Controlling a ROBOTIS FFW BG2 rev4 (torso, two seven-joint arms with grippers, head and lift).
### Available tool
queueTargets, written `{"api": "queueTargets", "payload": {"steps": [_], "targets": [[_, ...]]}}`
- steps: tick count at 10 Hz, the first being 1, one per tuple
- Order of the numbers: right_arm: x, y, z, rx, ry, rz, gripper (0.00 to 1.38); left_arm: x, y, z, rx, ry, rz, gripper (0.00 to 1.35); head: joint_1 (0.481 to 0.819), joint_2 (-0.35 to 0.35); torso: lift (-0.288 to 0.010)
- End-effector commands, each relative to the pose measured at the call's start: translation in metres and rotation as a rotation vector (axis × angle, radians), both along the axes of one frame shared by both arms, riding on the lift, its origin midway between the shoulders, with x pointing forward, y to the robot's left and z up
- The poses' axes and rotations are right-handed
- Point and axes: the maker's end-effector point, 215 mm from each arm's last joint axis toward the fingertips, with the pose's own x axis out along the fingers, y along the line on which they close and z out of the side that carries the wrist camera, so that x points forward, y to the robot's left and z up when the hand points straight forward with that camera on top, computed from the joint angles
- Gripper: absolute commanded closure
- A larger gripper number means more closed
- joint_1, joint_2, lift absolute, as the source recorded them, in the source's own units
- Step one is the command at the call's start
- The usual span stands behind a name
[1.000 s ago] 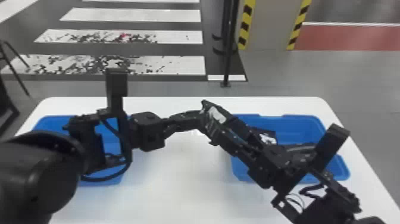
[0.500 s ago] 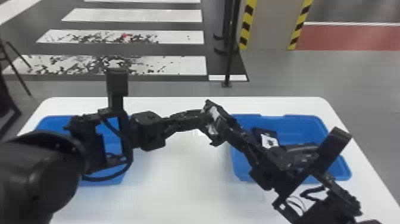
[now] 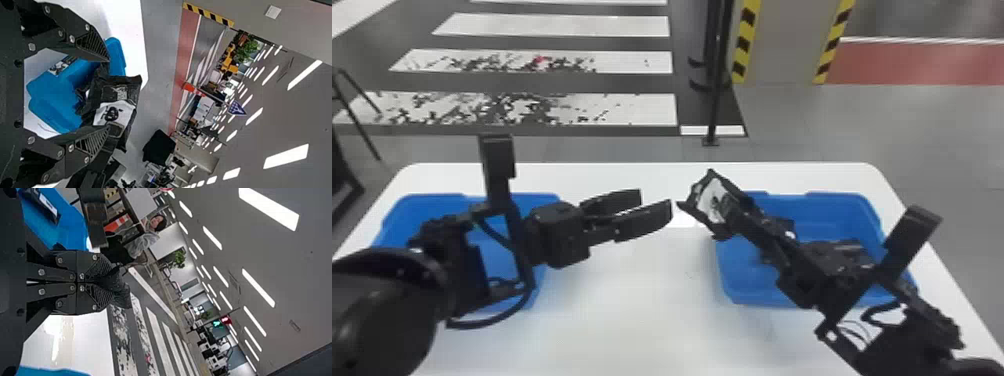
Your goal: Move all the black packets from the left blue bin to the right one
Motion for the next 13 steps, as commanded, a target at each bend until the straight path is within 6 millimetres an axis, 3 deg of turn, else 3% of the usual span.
{"api": "queueTargets", "payload": {"steps": [1, 3, 4, 6, 7, 8, 10, 11, 13], "targets": [[0.018, -0.026, -0.007, -0.057, -0.001, -0.039, 1.28, -0.01, 0.016, 0.005, 0.001, -0.013, 0.034, 0.13, 0.695, -0.039, -0.154], [0.037, -0.049, -0.027, -0.128, 0.033, -0.065, 1.28, -0.017, 0.04, 0.015, 0.001, -0.045, 0.092, 0.13, 0.695, -0.054, -0.154], [0.05, -0.072, -0.038, -0.183, 0.045, -0.103, 1.28, -0.019, 0.049, 0.017, -0.007, -0.06, 0.118, 0.13, 0.695, -0.053, -0.154], [0.083, -0.153, -0.075, -0.344, 0.1, -0.242, 1.28, -0.022, 0.061, 0.022, -0.029, -0.088, 0.15, 0.13, 0.695, -0.073, -0.154], [0.092, -0.184, -0.087, -0.381, 0.132, -0.294, 1.28, -0.021, 0.065, 0.026, -0.04, -0.108, 0.164, 0.13, 0.695, -0.112, -0.154], [0.093, -0.201, -0.098, -0.394, 0.156, -0.319, 1.15, -0.019, 0.072, 0.03, -0.043, -0.129, 0.182, 0.13, 0.695, -0.153, -0.154], [0.084, -0.212, -0.104, -0.409, 0.168, -0.34, 0.43, -0.016, 0.089, 0.028, -0.023, -0.133, 0.216, 0.13, 0.695, -0.181, -0.154], [0.078, -0.209, -0.1, -0.422, 0.157, -0.339, 0.24, -0.013, 0.1, 0.026, -0.003, -0.135, 0.237, 0.13, 0.695, -0.184, -0.154], [0.049, -0.201, -0.073, -0.488, 0.068, -0.354, 0.1, -0.008, 0.13, 0.017, 0.047, -0.124, 0.299, 0.14, 0.695, -0.161, -0.154]]}}
